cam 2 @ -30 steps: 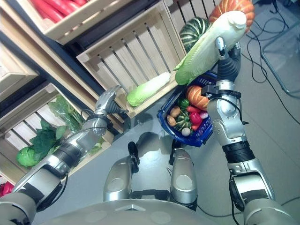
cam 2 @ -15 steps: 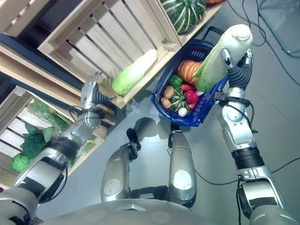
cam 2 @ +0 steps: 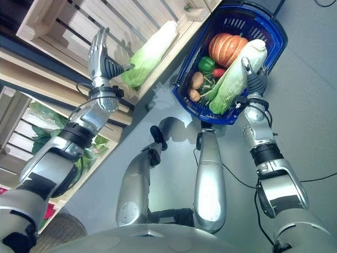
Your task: Pick up fruits and vegetables into the basket
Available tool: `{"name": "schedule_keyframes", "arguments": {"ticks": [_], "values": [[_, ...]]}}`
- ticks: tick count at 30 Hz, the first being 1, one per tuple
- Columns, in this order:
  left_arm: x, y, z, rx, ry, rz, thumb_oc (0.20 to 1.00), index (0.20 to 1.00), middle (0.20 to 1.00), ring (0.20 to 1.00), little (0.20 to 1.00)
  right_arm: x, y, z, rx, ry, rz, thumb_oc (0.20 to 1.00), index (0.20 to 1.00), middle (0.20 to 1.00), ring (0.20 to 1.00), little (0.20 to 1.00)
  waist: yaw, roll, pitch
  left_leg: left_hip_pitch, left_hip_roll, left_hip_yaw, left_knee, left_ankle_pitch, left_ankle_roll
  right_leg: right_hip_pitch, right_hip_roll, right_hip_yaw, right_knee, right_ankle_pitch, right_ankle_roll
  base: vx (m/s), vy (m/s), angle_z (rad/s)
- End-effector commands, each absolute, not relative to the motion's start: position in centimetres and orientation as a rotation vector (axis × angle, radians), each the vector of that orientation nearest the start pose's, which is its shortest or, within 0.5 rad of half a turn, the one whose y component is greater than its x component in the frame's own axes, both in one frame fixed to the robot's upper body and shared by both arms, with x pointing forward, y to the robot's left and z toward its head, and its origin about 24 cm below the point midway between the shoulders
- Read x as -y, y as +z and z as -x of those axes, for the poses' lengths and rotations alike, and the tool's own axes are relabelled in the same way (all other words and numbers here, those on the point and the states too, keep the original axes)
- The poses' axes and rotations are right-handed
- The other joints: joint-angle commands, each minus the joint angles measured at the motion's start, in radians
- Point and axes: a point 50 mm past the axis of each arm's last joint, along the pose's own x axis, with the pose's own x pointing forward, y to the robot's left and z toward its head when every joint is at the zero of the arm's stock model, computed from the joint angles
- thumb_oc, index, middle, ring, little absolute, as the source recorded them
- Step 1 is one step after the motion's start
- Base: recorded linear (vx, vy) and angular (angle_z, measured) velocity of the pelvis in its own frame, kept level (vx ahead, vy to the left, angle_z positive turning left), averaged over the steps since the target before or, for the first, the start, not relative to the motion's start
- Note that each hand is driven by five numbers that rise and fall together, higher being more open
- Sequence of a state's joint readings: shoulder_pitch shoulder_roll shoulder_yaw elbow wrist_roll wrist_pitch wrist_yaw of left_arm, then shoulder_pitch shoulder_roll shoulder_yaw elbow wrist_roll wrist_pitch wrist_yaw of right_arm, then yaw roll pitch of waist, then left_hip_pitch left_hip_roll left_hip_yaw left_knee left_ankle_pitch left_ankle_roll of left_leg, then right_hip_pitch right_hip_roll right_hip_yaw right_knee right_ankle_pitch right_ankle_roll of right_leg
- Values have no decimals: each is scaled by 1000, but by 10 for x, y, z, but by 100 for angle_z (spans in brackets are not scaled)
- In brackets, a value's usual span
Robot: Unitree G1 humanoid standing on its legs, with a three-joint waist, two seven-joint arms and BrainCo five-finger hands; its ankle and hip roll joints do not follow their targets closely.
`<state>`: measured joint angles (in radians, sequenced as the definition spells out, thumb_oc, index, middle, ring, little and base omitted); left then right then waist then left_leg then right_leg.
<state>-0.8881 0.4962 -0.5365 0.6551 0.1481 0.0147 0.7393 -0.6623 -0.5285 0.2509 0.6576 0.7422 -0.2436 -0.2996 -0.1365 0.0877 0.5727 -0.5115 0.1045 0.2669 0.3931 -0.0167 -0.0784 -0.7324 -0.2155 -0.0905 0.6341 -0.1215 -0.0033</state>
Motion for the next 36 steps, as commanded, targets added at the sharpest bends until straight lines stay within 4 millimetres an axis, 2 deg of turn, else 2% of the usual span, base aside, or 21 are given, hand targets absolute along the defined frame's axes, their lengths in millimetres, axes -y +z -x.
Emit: {"name": "schedule_keyframes", "arguments": {"ticks": [1, 8, 15, 16, 17, 22, 28, 30, 31, 35, 36], "values": [[-157, 211, -385, 593, 461, -751, 1000, 1000, 1000, 1000, 1000, 250, 152, -375, 222, -278, -194, 200, 200, 200, 200, 200, -3, 75, -53, -82, -23, -11, 78, -70, -21, -35, 23, 25, 24, -74, 58, 1, -7, 5], [-145, 237, -391, 642, 463, -770, 1000, 1000, 1000, 1000, 1000, 264, 147, -387, 105, -321, -216, 200, 200, 200, 200, 200, 4, 90, -53, -155, -23, -13, 100, -72, -16, -111, 36, 37, 50, -78, 52, -2, -27, 4], [-140, 249, -397, 638, 473, -785, 1000, 1000, 1000, 1000, 1000, 275, 144, -390, 21, -407, -199, 200, 200, 200, 200, 200, 4, 91, -53, -216, -16, -13, 128, -79, -9, -170, 49, 45, 65, -74, 53, -10, -39, 0], [-139, 250, -398, 638, 473, -789, 1000, 1000, 1000, 1000, 1000, 277, 141, -390, -5, -429, -200, 558, 558, 558, 558, 558, 4, 90, -53, -222, -14, -13, 129, -79, -7, -175, 50, 46, 65, -73, 53, -16, -55, 0], [-138, 251, -398, 638, 471, -795, 1000, 1000, 1000, 1000, 1000, 279, 139, -389, -25, -442, -189, 1000, 1000, 1000, 1000, 1000, 4, 91, -53, -228, -11, -13, 130, -79, -6, -181, 52, 48, 64, -72, 53, -4, -47, 0], [-141, 255, -401, 610, 489, -807, 1000, 1000, 1000, 1000, 1000, 275, 144, -391, -22, -463, -82, 1000, 1000, 1000, 1000, 1000, -2, 82, -53, -246, -4, -12, 135, -79, -4, -195, 66, 51, 57, -65, 52, -7, -18, -3], [-152, 247, -405, 522, 543, -794, 1000, 1000, 1000, 1000, 1000, 258, 145, -387, 70, -429, 12, 1000, 1000, 1000, 1000, 1000, -34, 63, -53, -245, 5, -2, 119, -71, -12, -198, 76, 62, 38, -56, 54, -2, 10, -6], [-161, 244, -406, 476, 579, -775, 1000, 1000, 1000, 1000, 1000, 249, 143, -381, 110, -396, 83, 1000, 1000, 1000, 1000, 1000, -54, 52, -53, -240, 8, 5, 112, -67, -15, -197, 79, 68, 30, -52, 54, -1, 57, -11], [-172, 243, -407, 437, 617, -763, 1000, 1000, 1000, 1000, 1000, 240, 138, -373, 141, -373, 145, 1000, 1000, 1000, 1000, 1000, -76, 42, -53, -236, 11, 12, 107, -66, -19, -198, 83, 76, 23, -49, 55, 1, 71, -8], [-192, 238, -406, 369, 675, -741, 1000, 1000, 1000, 1000, 1000, 230, 131, -354, 206, -285, 196, 1000, 1000, 1000, 1000, 1000, -111, 25, -53, -225, 17, 27, 92, -63, -27, -194, 91, 89, 4, -44, 58, 8, 55, -10], [-204, 235, -405, 341, 709, -744, 1000, 1000, 1000, 1000, 1000, 221, 125, -342, 239, -215, 205, 1000, 1000, 1000, 1000, 1000, -133, 15, -53, -227, 23, 32, 93, -63, -30, -198, 97, 99, 1, -42, 58, 13, 46, -16]]}}
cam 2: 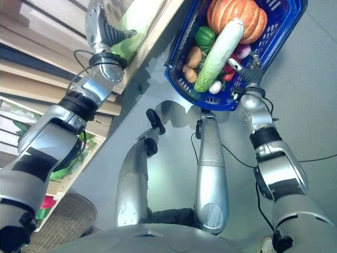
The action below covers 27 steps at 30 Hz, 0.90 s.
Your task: Pick up fruits and vegetables into the basket
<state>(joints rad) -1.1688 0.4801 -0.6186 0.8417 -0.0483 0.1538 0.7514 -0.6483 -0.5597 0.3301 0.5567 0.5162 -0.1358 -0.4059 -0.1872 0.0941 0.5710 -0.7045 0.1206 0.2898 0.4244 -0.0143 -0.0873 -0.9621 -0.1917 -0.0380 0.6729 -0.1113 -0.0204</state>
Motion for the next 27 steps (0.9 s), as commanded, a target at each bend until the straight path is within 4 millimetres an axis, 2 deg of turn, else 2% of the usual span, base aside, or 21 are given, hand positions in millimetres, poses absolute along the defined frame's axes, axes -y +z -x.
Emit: {"name": "schedule_keyframes", "arguments": {"ticks": [1, 3, 6, 12, 20, 27], "values": [[-207, 233, -404, 333, 715, -750, 1000, 1000, 1000, 1000, 1000, 220, 122, -338, 242, -195, 208, 1000, 1000, 1000, 1000, 1000, -86, 4, -51, -30, 6, 11, 62, -66, -22, 34, 74, 48, -38, -52, 76, 24, 57, -11], [-231, 228, -401, 264, 759, -724, 1000, 1000, 1000, 1000, 1000, 206, 109, -316, 253, -49, 194, 1000, 1000, 1000, 1000, 1000, -120, -14, -51, -26, 16, 24, 59, -65, -29, 29, 82, 62, -45, -48, 77, 29, 59, -13], [-252, 216, -398, 172, 783, -673, 1000, 1000, 1000, 1000, 1000, 203, 98, -300, 234, 76, 158, 1000, 1000, 1000, 1000, 1000, -141, -24, -51, -20, 21, 36, 55, -64, -33, 29, 87, 72, -50, -46, 78, 25, 53, -15], [-287, 200, -391, 34, 820, -594, 1000, 1000, 1000, 1000, 1000, 197, 87, -285, 171, 220, 98, 1000, 1000, 1000, 1000, 1000, -167, -43, -51, -20, 33, 49, 61, -66, -38, 27, 99, 88, -60, -41, 77, 20, 17, -15], [-308, 181, -386, -113, 801, -422, 1000, 1000, 1000, 1000, 1000, 192, 77, -279, 72, 267, -21, 1000, 1000, 1000, 1000, 1000, -178, -60, -51, -33, 47, 57, 76, -69, -36, 17, 111, 94, -64, -36, 72, 13, -4, -4], [-309, 159, -383, -228, 735, -352, 1000, 1000, 1000, 1000, 1000, 182, 83, -280, 61, 310, -108, 1000, 1000, 1000, 1000, 1000, -179, -70, -51, -51, 51, 57, 80, -68, -33, 8, 119, 93, -77, -27, 67, 0, 0, 0]]}}
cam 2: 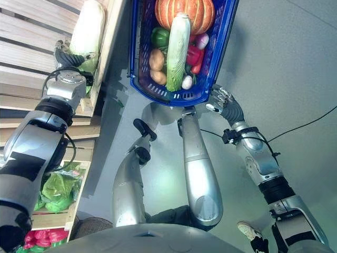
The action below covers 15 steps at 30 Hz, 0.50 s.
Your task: Pick up fruits and vegetables into the basket
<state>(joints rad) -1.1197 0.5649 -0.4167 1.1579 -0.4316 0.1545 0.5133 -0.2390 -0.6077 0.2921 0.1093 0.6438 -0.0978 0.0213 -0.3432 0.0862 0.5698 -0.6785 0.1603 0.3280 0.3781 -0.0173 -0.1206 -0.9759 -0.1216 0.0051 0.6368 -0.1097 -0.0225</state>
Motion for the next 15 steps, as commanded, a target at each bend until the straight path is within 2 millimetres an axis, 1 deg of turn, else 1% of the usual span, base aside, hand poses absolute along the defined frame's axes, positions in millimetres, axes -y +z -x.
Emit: {"name": "schedule_keyframes", "arguments": {"ticks": [1, 2, 11, 15], "values": [[-309, 158, -383, -234, 731, -356, 1000, 1000, 1000, 1000, 1000, 182, 83, -280, 61, 313, -113, 1000, 1000, 1000, 1000, 1000, -23, -63, -50, -80, 12, 19, 128, -65, 1, 19, 49, 50, -40, -28, 68, 0, 0, 0], [-310, 154, -382, -247, 728, -373, 1000, 1000, 1000, 1000, 1000, 181, 85, -280, 57, 320, -137, 1000, 1000, 1000, 1000, 1000, -24, -66, -50, -85, 14, 20, 132, -66, 2, 14, 51, 51, -37, -28, 67, 0, 0, 0], [-309, 143, -381, -336, 642, -437, 1000, 1000, 1000, 1000, 1000, 181, 87, -281, 39, 345, -189, 1000, 1000, 1000, 1000, 1000, -32, -76, -50, -103, 20, 24, 144, -72, 7, -1, 53, 54, -41, -21, 64, 5, 14, -3], [-306, 131, -380, -416, 570, -497, 1000, 1000, 1000, 1000, 1000, 179, 89, -283, 35, 372, -191, 1000, 1000, 1000, 1000, 1000, -36, -75, -50, -100, 22, 32, 137, -70, 6, -2, 54, 55, -49, -15, 64, 7, 28, -6]]}}
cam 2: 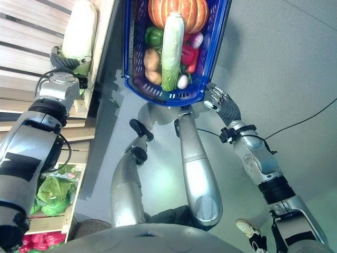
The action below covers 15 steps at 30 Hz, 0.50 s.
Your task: Pick up fruits and vegetables into the basket
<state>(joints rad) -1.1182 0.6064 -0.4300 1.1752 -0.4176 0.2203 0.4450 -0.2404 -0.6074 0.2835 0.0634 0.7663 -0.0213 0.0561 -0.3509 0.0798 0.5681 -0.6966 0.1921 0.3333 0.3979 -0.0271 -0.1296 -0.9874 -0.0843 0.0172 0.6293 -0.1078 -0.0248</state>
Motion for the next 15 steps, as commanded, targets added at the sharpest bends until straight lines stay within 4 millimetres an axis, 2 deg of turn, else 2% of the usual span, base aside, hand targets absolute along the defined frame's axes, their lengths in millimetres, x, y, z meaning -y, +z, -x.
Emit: {"name": "schedule_keyframes", "arguments": {"ticks": [1, 11, 15], "values": [[-306, 130, -380, -421, 561, -506, 1000, 1000, 1000, 1000, 1000, 179, 90, -283, 35, 376, -192, 1000, 1000, 1000, 1000, 1000, -29, -69, -48, -81, -10, 28, 117, -60, 14, 8, 17, 43, -41, -17, 66, 7, 34, -6], [-297, 116, -380, -526, 381, -513, 1000, 1000, 1000, 1000, 1000, 180, 93, -284, 13, 403, -211, 1000, 1000, 1000, 1000, 1000, -47, -59, -48, -74, -9, 46, 108, -57, 10, -3, 16, 55, -41, -16, 60, 11, 28, -6], [-283, 103, -381, -583, 260, -492, 1000, 1000, 1000, 1000, 1000, 181, 92, -282, 10, 414, -210, 1000, 1000, 1000, 1000, 1000, -55, -57, -48, -66, -8, 55, 101, -56, 9, -1, 18, 57, -44, -14, 59, 3, 4, -1]]}}
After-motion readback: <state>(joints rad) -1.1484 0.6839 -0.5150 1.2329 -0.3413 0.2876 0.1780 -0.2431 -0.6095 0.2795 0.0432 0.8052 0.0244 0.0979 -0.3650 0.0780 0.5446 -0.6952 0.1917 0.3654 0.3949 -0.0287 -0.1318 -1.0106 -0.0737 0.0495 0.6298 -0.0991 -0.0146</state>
